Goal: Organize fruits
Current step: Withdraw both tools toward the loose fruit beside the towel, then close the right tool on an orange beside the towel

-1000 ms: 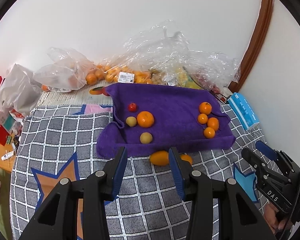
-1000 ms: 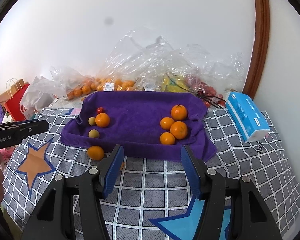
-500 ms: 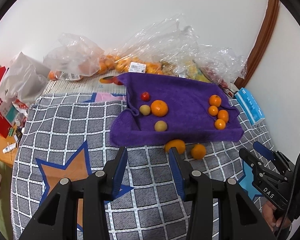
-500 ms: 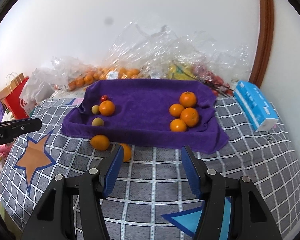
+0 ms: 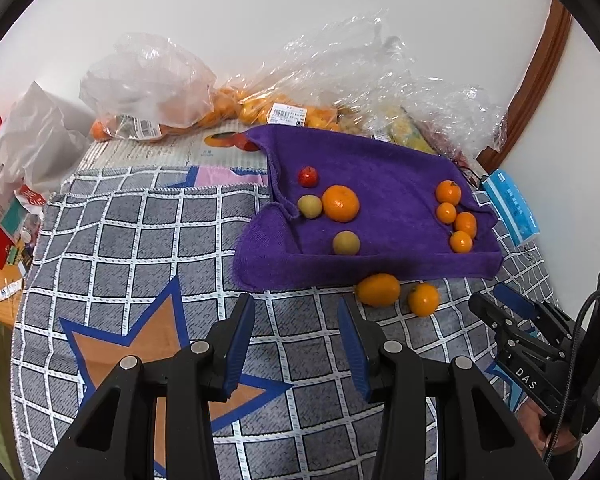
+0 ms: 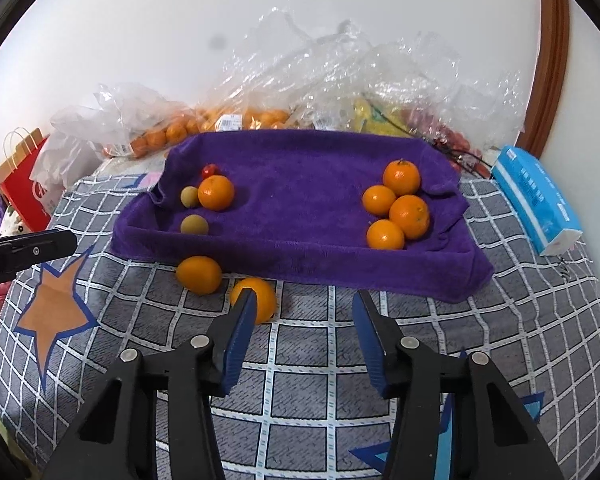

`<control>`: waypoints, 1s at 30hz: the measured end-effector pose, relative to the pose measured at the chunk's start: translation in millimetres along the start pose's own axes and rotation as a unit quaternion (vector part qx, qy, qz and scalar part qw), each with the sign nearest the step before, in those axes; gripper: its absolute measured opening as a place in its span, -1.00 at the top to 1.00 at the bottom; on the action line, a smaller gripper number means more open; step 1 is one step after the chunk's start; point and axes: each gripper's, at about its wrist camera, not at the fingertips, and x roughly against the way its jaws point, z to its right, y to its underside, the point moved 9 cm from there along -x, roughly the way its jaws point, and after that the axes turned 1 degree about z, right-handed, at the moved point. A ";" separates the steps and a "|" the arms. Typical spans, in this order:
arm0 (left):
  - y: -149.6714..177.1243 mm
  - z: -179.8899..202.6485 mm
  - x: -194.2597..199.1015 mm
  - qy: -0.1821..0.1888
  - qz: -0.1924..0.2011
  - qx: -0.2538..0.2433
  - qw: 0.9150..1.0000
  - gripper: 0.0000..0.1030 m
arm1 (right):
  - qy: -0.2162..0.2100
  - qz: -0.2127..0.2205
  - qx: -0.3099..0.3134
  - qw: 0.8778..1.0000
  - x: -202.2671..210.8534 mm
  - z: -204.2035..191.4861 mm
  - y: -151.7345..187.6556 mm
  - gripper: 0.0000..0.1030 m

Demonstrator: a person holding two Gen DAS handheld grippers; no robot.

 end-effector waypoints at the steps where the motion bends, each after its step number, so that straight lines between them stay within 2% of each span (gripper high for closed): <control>1: 0.6 -1.0 -2.0 0.003 -0.004 0.002 1.000 0.21 | -0.001 -0.003 -0.001 1.000 -2.6 -1.2 0.8 0.07; 3: 1.9 -3.1 -5.7 0.012 -0.011 0.006 1.000 0.21 | -0.009 -0.010 0.001 1.000 -9.7 -5.9 2.9 0.07; 12: 5.1 -16.1 -11.2 0.008 -0.015 0.009 1.000 0.21 | -0.030 -0.027 0.017 0.999 -35.9 -31.0 6.9 0.07; 23: 11.4 -29.5 -20.7 0.000 -0.032 0.016 0.999 0.21 | -0.041 -0.051 0.015 0.998 -63.6 -41.1 11.9 0.09; 25: 12.0 -29.8 -21.3 -0.002 -0.033 0.015 0.999 0.21 | -0.038 -0.048 0.017 0.998 -65.5 -41.5 10.8 0.16; 26: 12.2 -29.4 -21.7 -0.002 -0.034 0.013 0.999 0.21 | -0.036 -0.048 0.018 0.998 -65.4 -41.1 10.5 0.30; 30: 12.7 -26.7 -25.0 -0.003 -0.038 0.010 0.999 0.21 | -0.043 -0.050 0.008 0.998 -63.8 -37.4 9.7 0.32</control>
